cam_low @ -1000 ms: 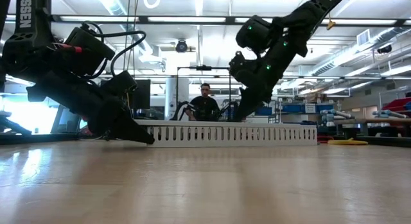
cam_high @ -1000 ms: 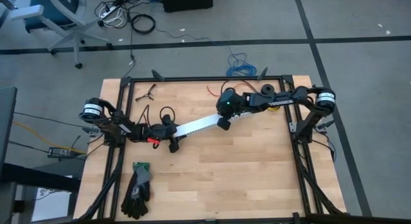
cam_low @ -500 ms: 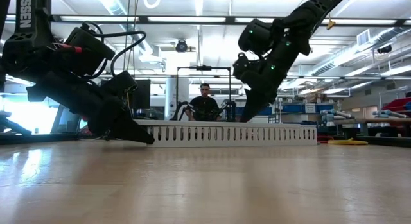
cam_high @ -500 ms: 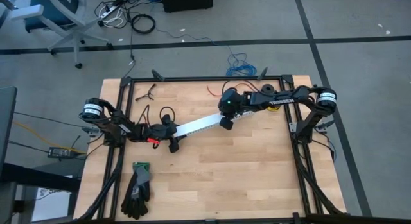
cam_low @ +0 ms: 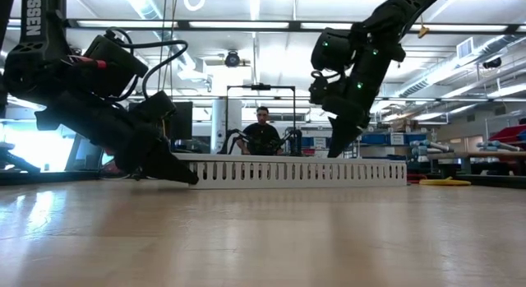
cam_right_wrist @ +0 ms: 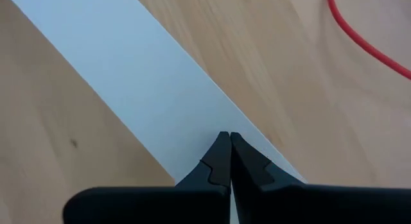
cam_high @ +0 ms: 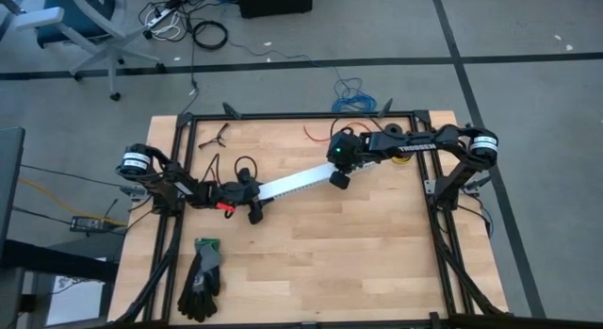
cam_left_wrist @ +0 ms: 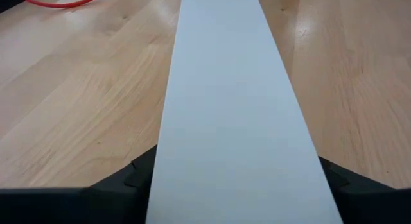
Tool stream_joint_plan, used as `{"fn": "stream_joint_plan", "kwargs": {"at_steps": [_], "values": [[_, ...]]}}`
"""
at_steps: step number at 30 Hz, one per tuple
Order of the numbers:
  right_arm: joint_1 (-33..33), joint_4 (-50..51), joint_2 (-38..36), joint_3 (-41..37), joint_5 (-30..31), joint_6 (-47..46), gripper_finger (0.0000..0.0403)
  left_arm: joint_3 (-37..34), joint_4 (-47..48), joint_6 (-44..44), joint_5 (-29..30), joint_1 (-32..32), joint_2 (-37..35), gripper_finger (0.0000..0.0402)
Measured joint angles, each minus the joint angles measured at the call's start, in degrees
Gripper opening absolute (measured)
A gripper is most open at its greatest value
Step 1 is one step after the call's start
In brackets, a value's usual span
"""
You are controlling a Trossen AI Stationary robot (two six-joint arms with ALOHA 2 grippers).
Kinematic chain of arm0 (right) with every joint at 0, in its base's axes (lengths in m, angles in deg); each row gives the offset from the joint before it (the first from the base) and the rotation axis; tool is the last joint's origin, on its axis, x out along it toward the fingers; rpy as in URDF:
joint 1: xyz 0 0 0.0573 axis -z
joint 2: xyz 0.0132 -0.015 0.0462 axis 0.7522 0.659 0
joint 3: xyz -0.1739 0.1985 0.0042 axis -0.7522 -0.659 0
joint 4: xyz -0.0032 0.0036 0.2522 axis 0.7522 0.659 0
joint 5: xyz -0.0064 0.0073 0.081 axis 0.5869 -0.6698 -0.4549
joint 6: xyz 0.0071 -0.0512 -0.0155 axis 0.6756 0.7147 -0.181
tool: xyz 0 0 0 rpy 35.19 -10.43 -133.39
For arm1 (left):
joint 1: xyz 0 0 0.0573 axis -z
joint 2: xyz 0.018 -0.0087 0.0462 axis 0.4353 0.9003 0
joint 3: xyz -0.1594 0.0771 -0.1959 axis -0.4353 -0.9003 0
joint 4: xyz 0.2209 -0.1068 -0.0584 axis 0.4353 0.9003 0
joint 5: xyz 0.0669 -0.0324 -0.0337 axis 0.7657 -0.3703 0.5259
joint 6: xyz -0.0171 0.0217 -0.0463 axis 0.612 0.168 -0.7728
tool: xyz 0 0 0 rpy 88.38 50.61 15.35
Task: Ziptie cables
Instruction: Close the cable duct
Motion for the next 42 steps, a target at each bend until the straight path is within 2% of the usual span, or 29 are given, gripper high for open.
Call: {"fn": "stream_joint_plan", "kwargs": {"at_steps": [8, 13, 18, 23, 27, 30, 32, 38, 42], "values": [[0.0, 2.7, 0.0, 0.0, 2.1, -0.1, 0.0000, 0.0, 0.4, -0.4, 0.0, 0.0, 0.0, 0.0243], [0.0, 6.4, -0.6, -0.1, 6.3, -0.8, 0.0000, 0.0, 0.5, -0.5, 0.1, 0.0, 0.0, 0.0243], [-2.4, 2.4, -5.3, -1.1, 9.7, 2.3, 0.0000, -0.2, 0.6, -0.6, 0.4, 0.0, 0.0, 0.0243], [-2.9, -6.9, -8.3, -0.6, -1.0, 3.4, 0.0000, -0.2, 0.3, -0.6, 0.6, 0.0, 0.0, 0.0243], [-2.9, -11.5, -5.3, -0.6, -7.8, 3.9, 0.0000, -0.2, 0.1, -0.4, 0.7, 0.0, 0.0, 0.0243], [-2.9, -10.8, -1.7, -0.6, -9.3, 3.9, 0.0000, -0.2, 0.0, -0.4, 0.8, 0.0, 0.0, 0.0243], [-2.9, -7.7, -0.6, -0.4, -7.7, 3.2, 0.0000, -0.2, 0.2, -0.4, 0.8, 0.0, 0.0, 0.0243], [-2.4, 6.4, -1.7, 0.0, 4.0, -0.4, 0.0000, 0.1, 0.4, -0.2, 0.8, 0.0, 0.1, 0.0243], [-2.1, 8.7, -3.7, -0.5, 6.6, -0.5, 0.0000, 0.0, 0.4, -0.2, 0.9, 0.0, 0.1, 0.0243]]}}
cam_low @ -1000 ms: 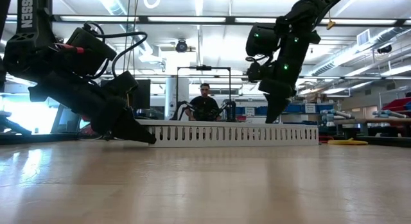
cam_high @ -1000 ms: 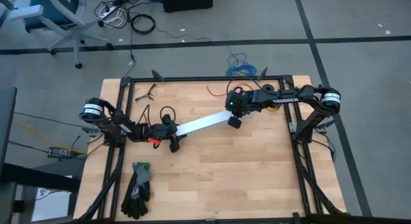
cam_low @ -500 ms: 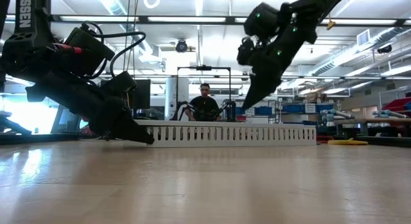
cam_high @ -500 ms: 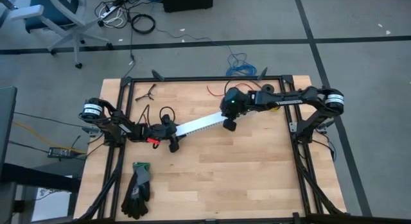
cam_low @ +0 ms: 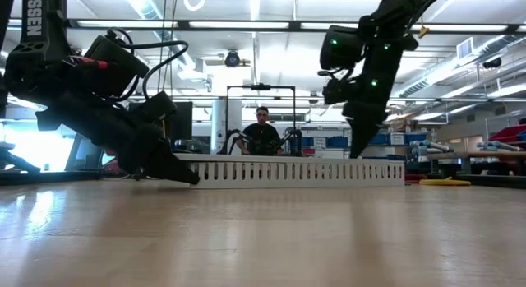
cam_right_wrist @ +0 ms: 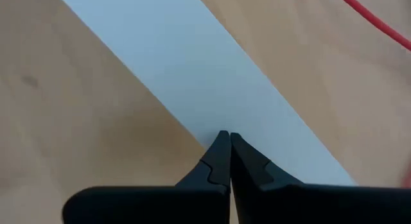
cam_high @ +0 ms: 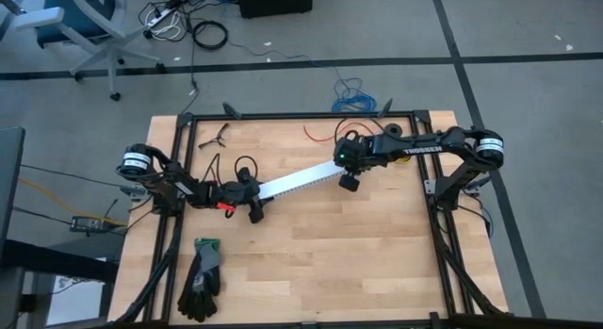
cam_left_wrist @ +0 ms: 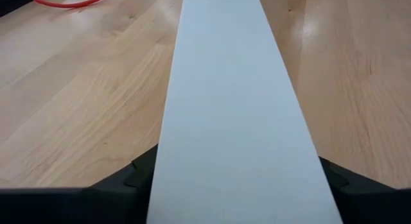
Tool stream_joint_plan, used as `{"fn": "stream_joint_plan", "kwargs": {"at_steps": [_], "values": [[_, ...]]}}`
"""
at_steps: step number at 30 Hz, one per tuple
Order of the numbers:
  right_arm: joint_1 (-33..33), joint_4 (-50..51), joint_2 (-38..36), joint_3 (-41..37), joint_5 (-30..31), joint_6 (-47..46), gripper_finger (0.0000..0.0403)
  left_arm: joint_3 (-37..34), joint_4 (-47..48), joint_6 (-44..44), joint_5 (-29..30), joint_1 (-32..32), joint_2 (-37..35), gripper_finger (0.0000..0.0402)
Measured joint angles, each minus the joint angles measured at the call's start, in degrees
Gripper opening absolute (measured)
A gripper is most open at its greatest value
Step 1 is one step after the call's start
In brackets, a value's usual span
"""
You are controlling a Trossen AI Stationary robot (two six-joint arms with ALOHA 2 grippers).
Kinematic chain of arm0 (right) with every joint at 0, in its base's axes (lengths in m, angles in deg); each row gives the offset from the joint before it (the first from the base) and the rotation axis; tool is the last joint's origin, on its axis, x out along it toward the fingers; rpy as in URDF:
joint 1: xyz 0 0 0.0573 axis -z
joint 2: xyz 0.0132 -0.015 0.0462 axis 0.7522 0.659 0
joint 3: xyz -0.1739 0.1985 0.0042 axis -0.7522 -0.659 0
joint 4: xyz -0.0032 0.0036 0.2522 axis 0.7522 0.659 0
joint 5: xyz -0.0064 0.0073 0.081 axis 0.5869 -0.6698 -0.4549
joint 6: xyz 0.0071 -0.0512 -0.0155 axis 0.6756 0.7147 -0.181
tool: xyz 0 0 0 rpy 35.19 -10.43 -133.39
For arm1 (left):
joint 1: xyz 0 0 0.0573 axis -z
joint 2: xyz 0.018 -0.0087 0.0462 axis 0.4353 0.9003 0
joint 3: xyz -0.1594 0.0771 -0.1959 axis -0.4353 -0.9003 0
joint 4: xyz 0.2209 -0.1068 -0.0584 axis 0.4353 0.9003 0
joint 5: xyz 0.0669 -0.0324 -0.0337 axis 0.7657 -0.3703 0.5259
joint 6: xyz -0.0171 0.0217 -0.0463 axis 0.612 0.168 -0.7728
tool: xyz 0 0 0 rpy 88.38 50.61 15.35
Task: Ziptie cables
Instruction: Close the cable duct
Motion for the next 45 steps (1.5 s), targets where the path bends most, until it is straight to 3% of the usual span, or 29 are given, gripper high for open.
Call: {"fn": "stream_joint_plan", "kwargs": {"at_steps": [5, 10, 21, 27, 33, 39, 45], "values": [[-0.3, 1.1, -2.4, -0.2, 4.1, 0.5, 0.0000, -0.2, -0.2, -0.3, 0.1, 0.0, -0.1, 0.0243], [-0.7, -0.3, -5.4, -0.2, 3.9, 0.5, 0.0000, -0.2, -0.6, -1.7, 0.1, 0.0, -0.1, 0.0247], [-0.8, -0.1, -10.8, -0.1, 3.5, 0.0, 0.0000, -0.1, 0.2, -1.6, 0.0, -0.1, 0.1, 0.0320], [-0.8, 3.9, -15.7, -1.1, 6.1, -2.1, 0.0000, 1.9, -0.3, 0.2, -0.1, -0.1, 0.0, 0.0328], [-0.8, 4.3, -23.8, -8.8, 7.0, -6.3, 0.0000, 3.9, -0.3, 2.8, -0.1, -0.1, -0.1, 0.0328], [-0.8, -0.8, -34.4, -22.6, 5.9, -12.1, 0.0000, 6.4, 0.2, 3.2, -2.5, -0.1, -0.1, 0.0328], [-0.9, -5.9, -45.4, -33.3, 4.3, -16.6, 0.0000, 11.7, 9.2, 9.2, -0.5, -0.1, -2.9, 0.0328]]}}
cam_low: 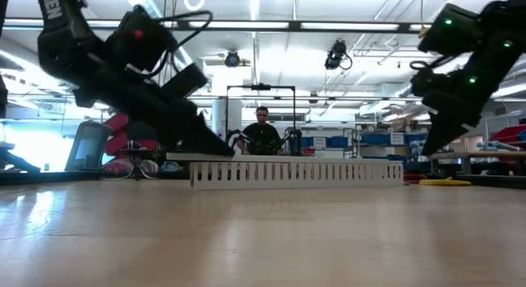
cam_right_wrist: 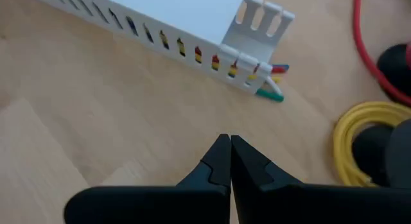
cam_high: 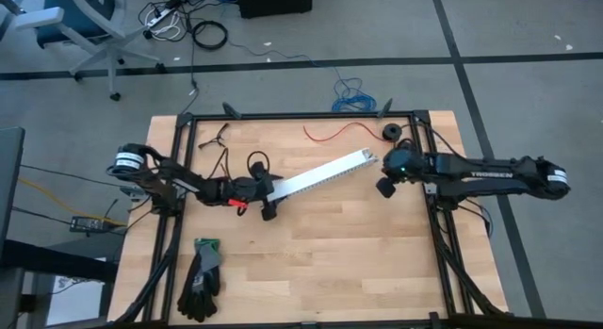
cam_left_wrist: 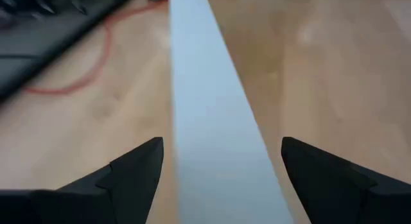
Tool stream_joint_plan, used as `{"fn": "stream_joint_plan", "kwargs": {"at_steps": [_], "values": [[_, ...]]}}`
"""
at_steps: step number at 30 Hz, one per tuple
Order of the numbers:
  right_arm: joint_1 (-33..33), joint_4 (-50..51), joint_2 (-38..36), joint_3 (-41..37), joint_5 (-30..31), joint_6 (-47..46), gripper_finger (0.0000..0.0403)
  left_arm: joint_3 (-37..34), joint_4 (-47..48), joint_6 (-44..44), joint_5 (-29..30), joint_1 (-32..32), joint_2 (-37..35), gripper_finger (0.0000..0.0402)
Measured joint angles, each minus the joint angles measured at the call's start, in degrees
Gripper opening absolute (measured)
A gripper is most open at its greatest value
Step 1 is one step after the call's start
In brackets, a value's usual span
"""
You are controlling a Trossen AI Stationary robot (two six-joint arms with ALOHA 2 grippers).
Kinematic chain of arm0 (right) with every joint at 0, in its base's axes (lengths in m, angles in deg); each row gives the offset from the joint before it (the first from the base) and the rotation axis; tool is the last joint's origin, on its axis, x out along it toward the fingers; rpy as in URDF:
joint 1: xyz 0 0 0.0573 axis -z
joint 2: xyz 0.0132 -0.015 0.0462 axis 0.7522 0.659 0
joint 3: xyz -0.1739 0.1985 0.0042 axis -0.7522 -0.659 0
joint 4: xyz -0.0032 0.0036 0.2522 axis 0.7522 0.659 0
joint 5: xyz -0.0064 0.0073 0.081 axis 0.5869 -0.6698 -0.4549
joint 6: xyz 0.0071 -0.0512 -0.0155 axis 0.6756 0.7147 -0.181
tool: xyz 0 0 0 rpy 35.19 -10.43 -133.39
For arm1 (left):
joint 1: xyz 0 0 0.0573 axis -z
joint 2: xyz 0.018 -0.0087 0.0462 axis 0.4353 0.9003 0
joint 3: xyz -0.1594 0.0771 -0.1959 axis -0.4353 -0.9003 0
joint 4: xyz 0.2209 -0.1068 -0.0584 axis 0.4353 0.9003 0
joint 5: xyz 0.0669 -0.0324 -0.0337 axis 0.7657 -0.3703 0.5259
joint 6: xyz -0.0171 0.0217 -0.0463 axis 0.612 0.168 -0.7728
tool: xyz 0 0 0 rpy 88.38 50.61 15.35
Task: Ziptie cables
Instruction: Close the cable duct
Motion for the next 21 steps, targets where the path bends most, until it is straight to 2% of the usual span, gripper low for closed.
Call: {"fn": "stream_joint_plan", "kwargs": {"at_steps": [4, 10, 13, 18, 21], "values": [[0.0, -2.3, -4.7, -2.0, -0.7, -0.8, 0.0000, 4.7, 6.6, 4.3, 3.3, -1.1, -1.6, 0.0328], [0.0, -5.7, -7.7, -1.9, -1.6, -0.8, 0.0009, 15.5, 22.3, 2.2, -1.5, -5.7, 0.5, 0.0328], [0.0, -5.2, -7.8, -1.9, -0.1, -0.5, 0.0025, 20.6, 23.6, 2.7, -2.4, -7.0, 2.2, 0.0328], [0.0, -5.7, -7.4, -1.9, 4.2, -0.2, 0.0068, 28.3, 24.2, 4.7, -11.8, -9.3, 7.0, 0.0322], [0.0, -6.4, -7.1, -1.9, 4.8, 0.6, 0.0102, 32.6, 25.3, 4.7, -14.8, -10.4, 11.2, 0.0311]]}}
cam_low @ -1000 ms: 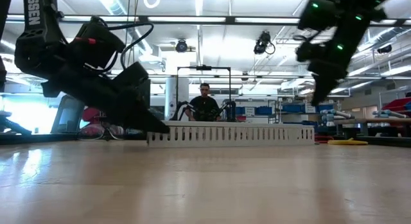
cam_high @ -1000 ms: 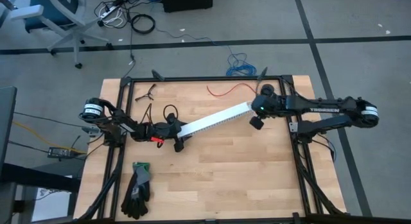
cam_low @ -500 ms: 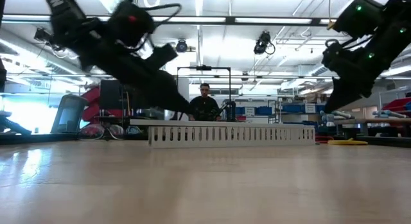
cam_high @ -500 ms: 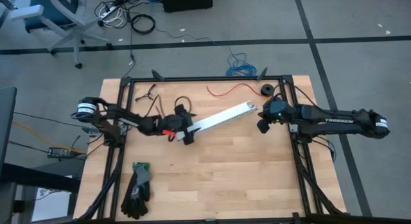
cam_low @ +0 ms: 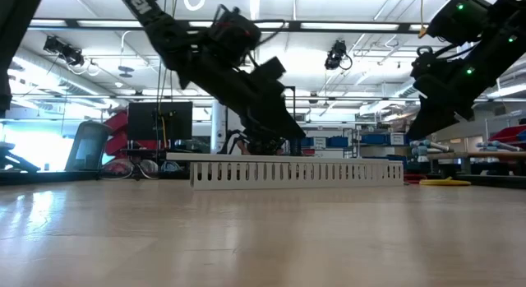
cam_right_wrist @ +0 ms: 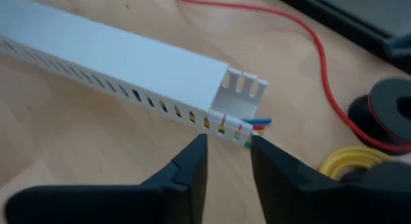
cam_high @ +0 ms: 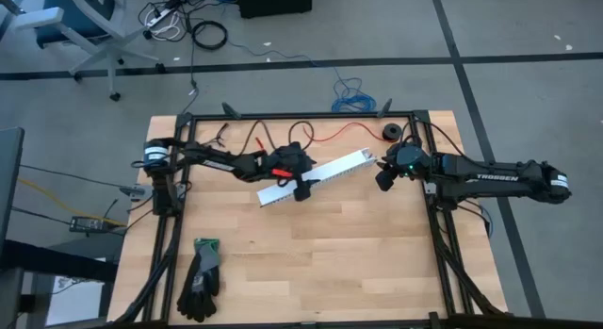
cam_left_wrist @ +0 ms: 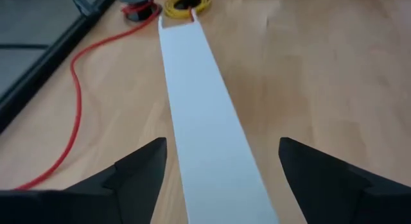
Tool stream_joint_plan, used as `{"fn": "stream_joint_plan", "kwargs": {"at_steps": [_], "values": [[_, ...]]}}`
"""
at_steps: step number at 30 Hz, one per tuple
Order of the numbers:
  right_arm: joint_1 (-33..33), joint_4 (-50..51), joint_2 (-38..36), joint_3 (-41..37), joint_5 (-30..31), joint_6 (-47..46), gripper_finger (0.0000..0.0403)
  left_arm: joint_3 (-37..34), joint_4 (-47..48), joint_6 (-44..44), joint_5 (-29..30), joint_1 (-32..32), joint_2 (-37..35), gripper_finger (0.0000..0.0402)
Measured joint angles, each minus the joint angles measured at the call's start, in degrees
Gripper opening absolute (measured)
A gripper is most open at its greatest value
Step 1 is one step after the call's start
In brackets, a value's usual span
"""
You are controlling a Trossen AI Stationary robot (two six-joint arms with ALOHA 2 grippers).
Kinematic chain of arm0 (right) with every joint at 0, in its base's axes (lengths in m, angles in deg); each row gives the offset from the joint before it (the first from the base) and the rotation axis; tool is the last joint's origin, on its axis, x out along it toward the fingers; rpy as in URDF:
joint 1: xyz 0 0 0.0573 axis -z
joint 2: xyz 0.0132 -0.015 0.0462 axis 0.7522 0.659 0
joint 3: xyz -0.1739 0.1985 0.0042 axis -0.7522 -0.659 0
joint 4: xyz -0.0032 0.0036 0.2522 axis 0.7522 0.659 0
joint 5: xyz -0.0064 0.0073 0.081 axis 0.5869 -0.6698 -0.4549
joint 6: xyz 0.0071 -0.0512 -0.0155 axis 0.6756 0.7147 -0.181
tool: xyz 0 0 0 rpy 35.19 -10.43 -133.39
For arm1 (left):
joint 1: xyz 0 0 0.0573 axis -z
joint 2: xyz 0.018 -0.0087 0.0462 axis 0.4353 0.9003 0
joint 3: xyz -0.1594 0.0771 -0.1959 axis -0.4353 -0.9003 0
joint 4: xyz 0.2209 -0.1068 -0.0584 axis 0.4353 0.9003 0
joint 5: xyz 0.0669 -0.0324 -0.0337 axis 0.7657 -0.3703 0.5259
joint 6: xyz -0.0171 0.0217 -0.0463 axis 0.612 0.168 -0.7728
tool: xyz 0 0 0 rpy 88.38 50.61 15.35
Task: Ziptie cables
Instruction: Close the cable duct
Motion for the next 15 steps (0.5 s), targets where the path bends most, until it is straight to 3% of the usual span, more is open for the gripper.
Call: {"fn": "stream_joint_plan", "kwargs": {"at_steps": [8, 15], "values": [[0.0, -1.8, 1.8, 0.0, -0.3, 1.5, 0.0198, 9.5, 1.4, 4.0, -1.2, -0.2, 6.7, 0.0294], [0.0, -4.8, 3.5, 0.0, -0.4, 1.1, 0.0262, 17.4, 8.1, 5.6, -1.3, -0.9, 12.8, 0.0294]]}}
